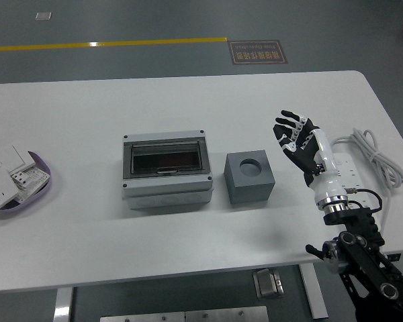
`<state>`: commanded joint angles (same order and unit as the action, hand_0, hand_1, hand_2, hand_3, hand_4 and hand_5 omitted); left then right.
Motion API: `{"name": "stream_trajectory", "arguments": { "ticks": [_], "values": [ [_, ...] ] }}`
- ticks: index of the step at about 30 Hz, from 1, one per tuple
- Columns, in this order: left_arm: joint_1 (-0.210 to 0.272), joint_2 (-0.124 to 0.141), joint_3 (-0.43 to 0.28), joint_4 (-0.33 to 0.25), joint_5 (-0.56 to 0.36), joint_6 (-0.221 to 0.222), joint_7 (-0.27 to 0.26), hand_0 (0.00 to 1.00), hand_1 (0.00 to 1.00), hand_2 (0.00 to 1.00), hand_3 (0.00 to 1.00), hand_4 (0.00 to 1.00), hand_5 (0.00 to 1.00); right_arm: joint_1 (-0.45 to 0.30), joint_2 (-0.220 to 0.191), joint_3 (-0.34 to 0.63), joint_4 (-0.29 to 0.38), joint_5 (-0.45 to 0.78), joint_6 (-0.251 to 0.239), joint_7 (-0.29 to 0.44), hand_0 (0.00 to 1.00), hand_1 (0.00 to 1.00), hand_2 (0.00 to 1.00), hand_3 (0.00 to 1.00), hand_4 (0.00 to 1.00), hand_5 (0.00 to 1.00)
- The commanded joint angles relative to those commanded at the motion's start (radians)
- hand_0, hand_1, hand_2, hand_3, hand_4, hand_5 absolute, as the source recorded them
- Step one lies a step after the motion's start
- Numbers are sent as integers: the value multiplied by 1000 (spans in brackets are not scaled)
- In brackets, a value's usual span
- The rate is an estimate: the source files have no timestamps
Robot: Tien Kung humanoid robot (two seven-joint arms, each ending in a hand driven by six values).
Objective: Pick up the cylinder from the cube,place it in the box,flap close box
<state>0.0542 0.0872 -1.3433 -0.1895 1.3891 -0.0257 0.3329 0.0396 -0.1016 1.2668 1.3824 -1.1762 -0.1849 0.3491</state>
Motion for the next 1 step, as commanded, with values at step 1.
{"name": "stream_trajectory", "arguments": {
  "ticks": [1],
  "values": [
    [0, -1, -2, 0, 1, 0, 0, 604, 584, 557, 597, 668, 212, -1, -1, 0, -1, -1, -1, 0, 797, 716, 709, 729, 811, 297]
  ]
}}
